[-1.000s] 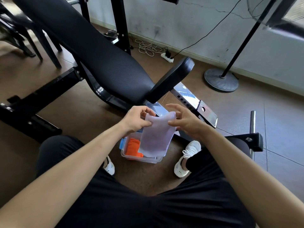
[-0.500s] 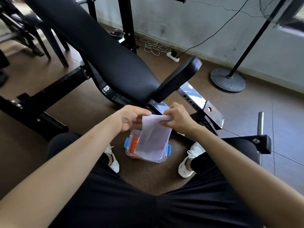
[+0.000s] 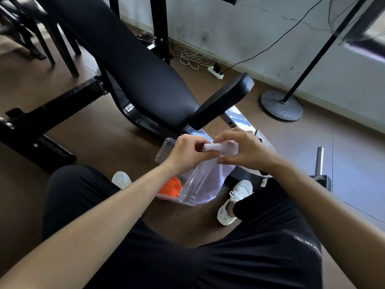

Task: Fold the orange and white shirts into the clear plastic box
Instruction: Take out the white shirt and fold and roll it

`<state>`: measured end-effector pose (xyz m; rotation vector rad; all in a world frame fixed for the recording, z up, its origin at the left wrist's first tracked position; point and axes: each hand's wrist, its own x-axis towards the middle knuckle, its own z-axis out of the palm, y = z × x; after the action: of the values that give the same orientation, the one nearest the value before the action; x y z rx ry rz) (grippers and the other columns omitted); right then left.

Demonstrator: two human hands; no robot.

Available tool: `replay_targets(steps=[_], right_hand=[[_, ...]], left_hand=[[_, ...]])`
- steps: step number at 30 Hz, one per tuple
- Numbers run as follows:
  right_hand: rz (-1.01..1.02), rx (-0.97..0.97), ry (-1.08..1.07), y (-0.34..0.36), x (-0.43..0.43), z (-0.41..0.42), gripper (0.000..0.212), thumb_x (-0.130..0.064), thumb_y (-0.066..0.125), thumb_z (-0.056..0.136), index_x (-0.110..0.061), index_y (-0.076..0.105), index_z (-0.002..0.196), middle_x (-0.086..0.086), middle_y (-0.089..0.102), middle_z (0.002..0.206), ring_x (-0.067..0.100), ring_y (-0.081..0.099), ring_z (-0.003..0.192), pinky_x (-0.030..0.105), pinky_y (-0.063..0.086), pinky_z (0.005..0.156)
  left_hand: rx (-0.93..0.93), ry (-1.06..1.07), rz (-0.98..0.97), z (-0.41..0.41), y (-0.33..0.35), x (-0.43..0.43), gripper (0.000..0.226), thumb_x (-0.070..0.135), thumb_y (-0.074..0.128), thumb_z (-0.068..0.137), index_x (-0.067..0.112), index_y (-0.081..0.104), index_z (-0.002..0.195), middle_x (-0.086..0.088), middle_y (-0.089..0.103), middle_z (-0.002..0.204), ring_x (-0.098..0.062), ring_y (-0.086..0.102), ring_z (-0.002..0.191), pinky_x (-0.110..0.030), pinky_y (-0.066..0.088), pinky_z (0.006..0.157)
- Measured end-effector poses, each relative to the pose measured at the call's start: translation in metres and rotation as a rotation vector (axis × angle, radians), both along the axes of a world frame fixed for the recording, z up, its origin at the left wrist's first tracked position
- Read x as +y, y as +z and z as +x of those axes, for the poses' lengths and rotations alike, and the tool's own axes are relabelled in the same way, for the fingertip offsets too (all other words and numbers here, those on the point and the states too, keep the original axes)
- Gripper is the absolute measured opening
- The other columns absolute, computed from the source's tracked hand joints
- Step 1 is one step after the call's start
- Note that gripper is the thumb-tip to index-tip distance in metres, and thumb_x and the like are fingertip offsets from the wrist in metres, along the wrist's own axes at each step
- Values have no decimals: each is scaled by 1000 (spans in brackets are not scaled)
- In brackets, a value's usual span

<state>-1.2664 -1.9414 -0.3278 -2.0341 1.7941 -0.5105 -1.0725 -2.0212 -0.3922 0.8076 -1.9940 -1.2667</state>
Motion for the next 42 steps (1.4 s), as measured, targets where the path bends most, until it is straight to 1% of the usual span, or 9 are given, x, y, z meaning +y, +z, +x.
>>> replay_targets(steps=[4,11,15,18,24,30,34,38,42], right_hand=[[-33,-153,-29,-6,11,8,12,-23,81,84,-15,74,88,-1,65,73,6,54,69,15,38,63],[-21,-302,12,4,15,11,7,-6,75,87,-11,72,90,-2,69,79,-2,58,73,13,45,69],[-84,-313,5,21,14,0,8,-2,73,87,-5,72,95,-8,70,84,-5,59,78,13,46,74],[-126,-357,-73,33,17,-15,8,-4,73,89,-8,71,95,-14,68,82,-2,58,75,15,46,72],[-250,-461,-323,40,16,-50,7,-6,73,89,-4,69,95,-11,66,78,1,57,71,16,46,68],[-284,-391,-579,13,10,-92,4,-9,71,88,-11,69,86,-3,62,75,4,52,67,21,44,65],[-157,-348,-705,-28,7,-108,20,-24,69,79,-4,68,83,4,61,76,14,51,71,33,43,67],[-47,-396,-778,-72,9,-107,16,-34,67,73,-18,68,73,4,66,73,16,56,70,40,50,68],[-21,-490,-797,-86,13,-73,15,-30,72,85,-25,69,71,1,69,74,11,59,68,37,50,71]], left_hand=[[13,6,109,-4,10,7,40,41,90,69,5,72,73,6,64,59,-6,54,56,-29,47,55],[-171,-173,194,30,-27,17,43,36,91,69,20,71,104,-2,75,95,-22,72,90,-36,62,77],[-190,-41,111,23,-66,25,19,26,88,73,30,71,79,12,71,76,-2,67,73,-32,56,68],[-218,32,125,14,-82,26,36,20,85,79,38,59,61,21,60,57,8,57,56,-18,43,59],[-143,-28,271,14,-88,22,33,17,76,89,19,56,63,17,58,54,4,54,52,-16,42,53],[-106,-58,351,24,-83,2,36,47,80,79,11,74,82,-10,73,79,-14,62,73,-43,54,63],[-217,-92,395,39,-71,-8,16,21,76,89,16,70,75,15,63,59,3,56,58,-15,44,55],[-277,-55,579,53,-78,-17,34,23,75,91,21,62,59,8,54,58,-8,52,58,-22,43,58],[-283,11,735,59,-80,-16,33,38,75,87,6,67,90,-8,62,87,-23,58,81,-34,46,76]])
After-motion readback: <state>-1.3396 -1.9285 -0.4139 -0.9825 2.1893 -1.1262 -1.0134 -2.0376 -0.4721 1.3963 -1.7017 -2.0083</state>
